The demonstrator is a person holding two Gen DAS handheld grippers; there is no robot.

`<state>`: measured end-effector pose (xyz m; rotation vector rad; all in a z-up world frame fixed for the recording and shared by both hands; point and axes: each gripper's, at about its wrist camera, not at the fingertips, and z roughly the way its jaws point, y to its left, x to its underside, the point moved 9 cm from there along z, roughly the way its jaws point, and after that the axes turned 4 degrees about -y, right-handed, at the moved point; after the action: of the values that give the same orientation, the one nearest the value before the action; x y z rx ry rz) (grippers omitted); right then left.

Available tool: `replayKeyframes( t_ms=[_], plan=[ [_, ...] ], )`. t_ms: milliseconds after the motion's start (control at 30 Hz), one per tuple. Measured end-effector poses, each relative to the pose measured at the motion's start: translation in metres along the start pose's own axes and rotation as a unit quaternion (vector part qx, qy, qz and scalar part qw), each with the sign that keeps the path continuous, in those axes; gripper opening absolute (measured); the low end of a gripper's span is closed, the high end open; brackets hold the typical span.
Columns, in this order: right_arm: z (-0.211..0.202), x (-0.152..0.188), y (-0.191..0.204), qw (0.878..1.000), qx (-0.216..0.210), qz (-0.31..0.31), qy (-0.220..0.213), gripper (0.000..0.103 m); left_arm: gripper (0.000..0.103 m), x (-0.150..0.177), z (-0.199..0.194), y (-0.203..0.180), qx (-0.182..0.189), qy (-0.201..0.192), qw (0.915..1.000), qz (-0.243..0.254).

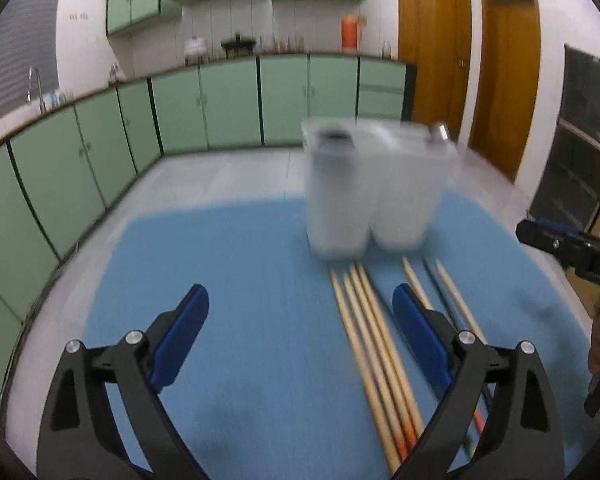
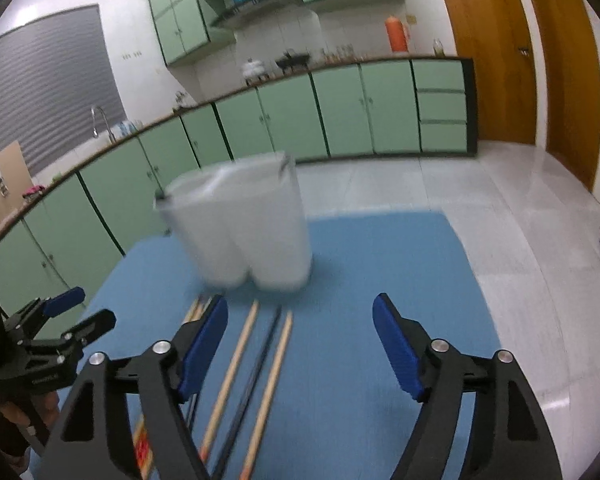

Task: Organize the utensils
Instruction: 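Move both open grippers back over the chopsticks on the mat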

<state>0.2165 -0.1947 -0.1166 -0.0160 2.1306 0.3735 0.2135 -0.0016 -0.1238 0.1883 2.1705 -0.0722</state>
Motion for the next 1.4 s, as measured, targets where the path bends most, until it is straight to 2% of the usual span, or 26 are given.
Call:
replayKeyframes(
  t_ms=[200,367,633,667,767,933,1033,1233,1400],
  plan=[
    [-0.028,0.058,0.01,0.999,0.005,0.005,0.049,0.097,0.095,0.053,-0.024,0.003,-0.004,0.053,0.9985,-0.009],
    [-0.048,0.091,0.012,0.997,0.016,0.007,0.078,0.097,0.096,0.083,-0.04,0.007,-0.008,0.08,0.9968,0.0],
    [-0.071,0.118,0.015,0.995,0.024,-0.003,0.095,0.096,0.097,0.111,-0.058,0.007,-0.011,0.099,0.995,0.009],
    [-0.072,0.119,0.017,0.995,0.024,-0.007,0.096,0.095,0.097,0.114,-0.06,0.007,-0.01,0.102,0.9947,0.008],
    [-0.071,0.125,0.022,0.994,0.029,-0.021,0.107,0.083,0.097,0.118,-0.062,0.001,-0.001,0.108,0.9942,0.004],
    [-0.069,0.133,0.028,0.992,0.022,-0.026,0.124,0.057,0.097,0.123,-0.06,-0.003,0.0,0.121,0.9927,0.001],
    [-0.068,0.136,0.031,0.991,0.02,-0.032,0.131,0.05,0.097,0.121,-0.059,-0.006,0.005,0.121,0.9926,-0.002],
    [-0.065,0.139,0.037,0.989,0.021,-0.044,0.136,0.045,0.096,0.12,-0.053,-0.018,0.006,0.129,0.9915,0.016],
    [-0.064,0.138,0.039,0.99,0.02,-0.044,0.135,0.044,0.096,0.12,-0.053,-0.015,0.011,0.128,0.9917,0.001]
  ],
)
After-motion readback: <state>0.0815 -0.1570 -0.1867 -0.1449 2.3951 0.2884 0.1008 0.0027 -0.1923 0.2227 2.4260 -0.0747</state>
